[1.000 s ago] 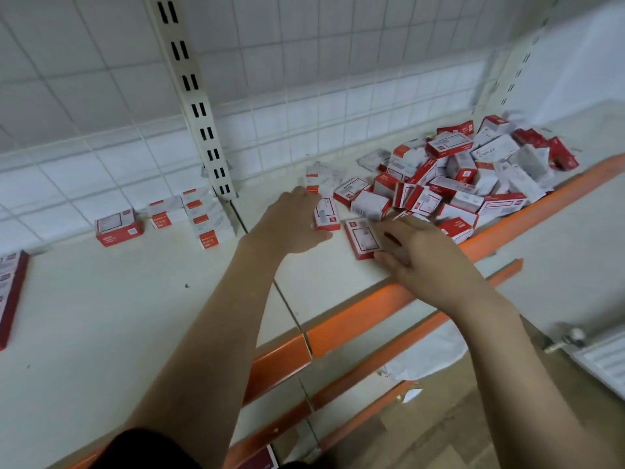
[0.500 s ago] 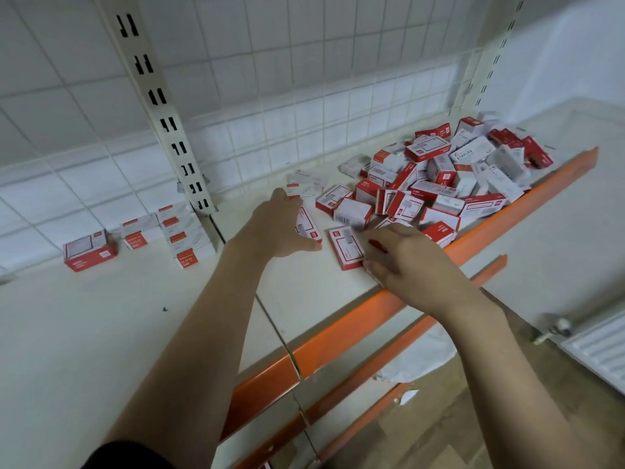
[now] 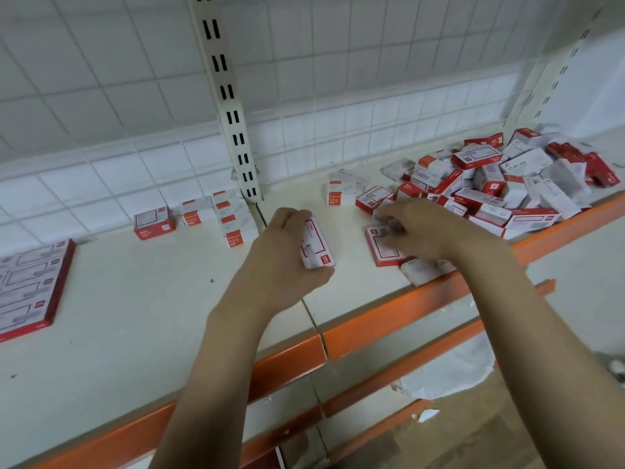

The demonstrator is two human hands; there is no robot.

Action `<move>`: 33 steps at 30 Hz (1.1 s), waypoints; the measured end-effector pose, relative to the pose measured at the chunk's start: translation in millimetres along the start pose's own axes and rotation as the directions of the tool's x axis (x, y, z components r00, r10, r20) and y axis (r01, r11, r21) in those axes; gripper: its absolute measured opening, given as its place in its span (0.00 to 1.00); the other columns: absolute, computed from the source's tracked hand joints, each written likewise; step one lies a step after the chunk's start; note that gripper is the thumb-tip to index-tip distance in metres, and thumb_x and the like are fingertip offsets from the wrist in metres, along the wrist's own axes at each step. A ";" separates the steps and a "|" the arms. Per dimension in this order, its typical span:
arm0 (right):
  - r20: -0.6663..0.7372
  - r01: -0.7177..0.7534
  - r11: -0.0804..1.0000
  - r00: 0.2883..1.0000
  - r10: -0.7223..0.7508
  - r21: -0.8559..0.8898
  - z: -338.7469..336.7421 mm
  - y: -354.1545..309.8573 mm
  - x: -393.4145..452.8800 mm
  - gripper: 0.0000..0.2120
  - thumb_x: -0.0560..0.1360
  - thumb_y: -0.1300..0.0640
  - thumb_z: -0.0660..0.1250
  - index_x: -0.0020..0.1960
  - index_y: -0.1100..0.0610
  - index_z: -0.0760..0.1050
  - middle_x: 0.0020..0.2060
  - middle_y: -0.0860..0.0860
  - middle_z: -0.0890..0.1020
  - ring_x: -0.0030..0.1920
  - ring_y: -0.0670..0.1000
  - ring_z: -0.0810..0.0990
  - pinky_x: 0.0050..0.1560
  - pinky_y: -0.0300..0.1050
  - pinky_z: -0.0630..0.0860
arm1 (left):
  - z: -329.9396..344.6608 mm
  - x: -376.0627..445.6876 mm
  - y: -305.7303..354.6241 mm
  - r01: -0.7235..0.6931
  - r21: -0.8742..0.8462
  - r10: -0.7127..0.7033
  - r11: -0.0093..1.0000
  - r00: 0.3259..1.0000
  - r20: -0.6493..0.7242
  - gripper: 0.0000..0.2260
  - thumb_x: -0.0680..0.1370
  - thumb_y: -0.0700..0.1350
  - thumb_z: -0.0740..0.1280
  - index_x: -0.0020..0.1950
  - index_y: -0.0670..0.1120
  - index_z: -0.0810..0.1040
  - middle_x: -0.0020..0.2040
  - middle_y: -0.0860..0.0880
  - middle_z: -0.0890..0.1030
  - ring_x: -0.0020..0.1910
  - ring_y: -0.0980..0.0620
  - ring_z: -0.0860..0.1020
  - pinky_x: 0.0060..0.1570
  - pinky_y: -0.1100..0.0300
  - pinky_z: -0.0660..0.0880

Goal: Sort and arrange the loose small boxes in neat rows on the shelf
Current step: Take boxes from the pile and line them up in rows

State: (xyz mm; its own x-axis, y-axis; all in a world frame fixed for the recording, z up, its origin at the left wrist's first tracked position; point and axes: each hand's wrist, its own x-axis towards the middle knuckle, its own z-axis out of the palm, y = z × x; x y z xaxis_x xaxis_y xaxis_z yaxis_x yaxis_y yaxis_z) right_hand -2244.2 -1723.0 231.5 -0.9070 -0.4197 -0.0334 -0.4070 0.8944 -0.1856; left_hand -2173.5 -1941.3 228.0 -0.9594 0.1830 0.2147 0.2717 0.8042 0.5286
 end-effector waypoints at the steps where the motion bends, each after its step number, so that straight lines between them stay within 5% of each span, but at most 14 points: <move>1: 0.038 0.016 0.999 0.999 -0.017 0.035 -1.1 0.2 0.7 0.18 0.74 0.49 0.65 0.59 0.59 0.73 0.40 0.43 0.70 0.39 0.42 0.68 0.37 0.36 0.63 | 0.4 -5.2 -1.1 0.004 0.000 -0.004 1.000 1.000 -0.009 0.34 0.68 0.50 0.74 0.71 0.46 0.64 0.64 0.51 0.67 0.60 0.53 0.70 0.52 0.67 0.64; 3: 0.153 0.022 0.993 0.987 -0.040 0.116 -3.7 -0.8 0.3 0.29 0.71 0.45 0.69 0.67 0.56 0.67 0.45 0.40 0.70 0.44 0.39 0.68 0.42 0.32 0.62 | 1.4 -14.8 -3.1 0.010 0.004 -0.010 1.000 1.000 -0.025 0.35 0.68 0.51 0.74 0.71 0.46 0.63 0.65 0.51 0.68 0.62 0.52 0.69 0.54 0.68 0.64; 6: 0.288 -0.027 0.984 0.957 -0.026 0.177 -3.2 -0.4 1.0 0.41 0.68 0.43 0.72 0.75 0.50 0.56 0.66 0.44 0.67 0.63 0.46 0.67 0.59 0.39 0.63 | 3.2 -26.8 -4.9 0.028 0.013 -0.027 1.000 0.999 -0.033 0.35 0.69 0.51 0.73 0.72 0.47 0.62 0.67 0.51 0.68 0.64 0.53 0.69 0.55 0.69 0.63; 11: 0.360 -0.066 0.981 0.933 -0.004 0.182 -4.0 1.8 0.3 0.41 0.71 0.51 0.72 0.76 0.48 0.52 0.74 0.45 0.59 0.72 0.49 0.60 0.66 0.42 0.58 | 5.0 -40.1 -5.0 0.035 0.011 -0.034 0.999 0.997 -0.068 0.36 0.69 0.51 0.73 0.73 0.46 0.61 0.66 0.51 0.68 0.63 0.53 0.68 0.55 0.71 0.61; 17: 0.143 0.036 0.996 0.989 -0.048 0.086 0.0 -1.0 -2.9 0.37 0.69 0.49 0.73 0.73 0.51 0.60 0.64 0.50 0.70 0.63 0.50 0.69 0.62 0.45 0.67 | 2.4 -54.6 3.9 0.033 -0.008 -0.034 0.999 0.990 -0.140 0.36 0.69 0.50 0.73 0.74 0.48 0.61 0.63 0.51 0.68 0.59 0.52 0.71 0.55 0.65 0.69; 21: -0.040 0.097 0.992 0.995 -0.094 0.075 -1.7 -15.3 -20.8 0.39 0.69 0.46 0.71 0.74 0.54 0.57 0.67 0.52 0.66 0.67 0.53 0.66 0.65 0.51 0.66 | 2.4 -62.3 8.0 0.026 -0.003 -0.026 1.000 0.983 -0.182 0.34 0.69 0.48 0.74 0.72 0.49 0.64 0.61 0.52 0.69 0.55 0.52 0.73 0.53 0.61 0.73; 27: -0.168 0.162 0.960 0.978 -0.124 0.230 17.3 -42.2 -60.3 0.39 0.69 0.49 0.71 0.74 0.54 0.56 0.66 0.50 0.64 0.65 0.49 0.66 0.57 0.40 0.63 | 2.4 -84.6 13.5 0.079 -0.014 -0.080 0.997 0.970 -0.228 0.35 0.69 0.48 0.74 0.72 0.54 0.61 0.62 0.51 0.67 0.48 0.55 0.72 0.49 0.62 0.73; 31: -0.196 0.207 0.924 0.969 -0.149 0.320 29.1 -54.4 -71.0 0.37 0.71 0.51 0.71 0.74 0.54 0.56 0.65 0.49 0.63 0.63 0.44 0.62 0.52 0.29 0.56 | 4.4 -99.5 10.4 0.128 -0.040 -0.134 0.991 0.960 -0.247 0.34 0.68 0.46 0.75 0.71 0.49 0.63 0.62 0.51 0.65 0.47 0.66 0.64 0.45 0.76 0.67; 33: -0.203 0.211 0.910 0.968 -0.145 0.357 33.0 -59.7 -71.7 0.37 0.71 0.51 0.71 0.73 0.53 0.57 0.65 0.49 0.63 0.64 0.45 0.63 0.53 0.30 0.57 | 2.6 -106.3 7.9 0.167 -0.064 -0.178 0.984 0.955 -0.237 0.35 0.68 0.44 0.75 0.71 0.49 0.62 0.62 0.51 0.64 0.48 0.66 0.63 0.46 0.73 0.68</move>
State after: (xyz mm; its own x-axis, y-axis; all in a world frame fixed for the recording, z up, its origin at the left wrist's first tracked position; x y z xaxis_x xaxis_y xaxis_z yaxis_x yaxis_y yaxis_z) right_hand -2151.3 -1751.5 212.6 -0.8411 -0.5050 0.1938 -0.5234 0.6696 -0.5269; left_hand -2069.5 -1952.9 207.3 -0.9466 -0.1023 0.3058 0.1116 0.7858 0.6083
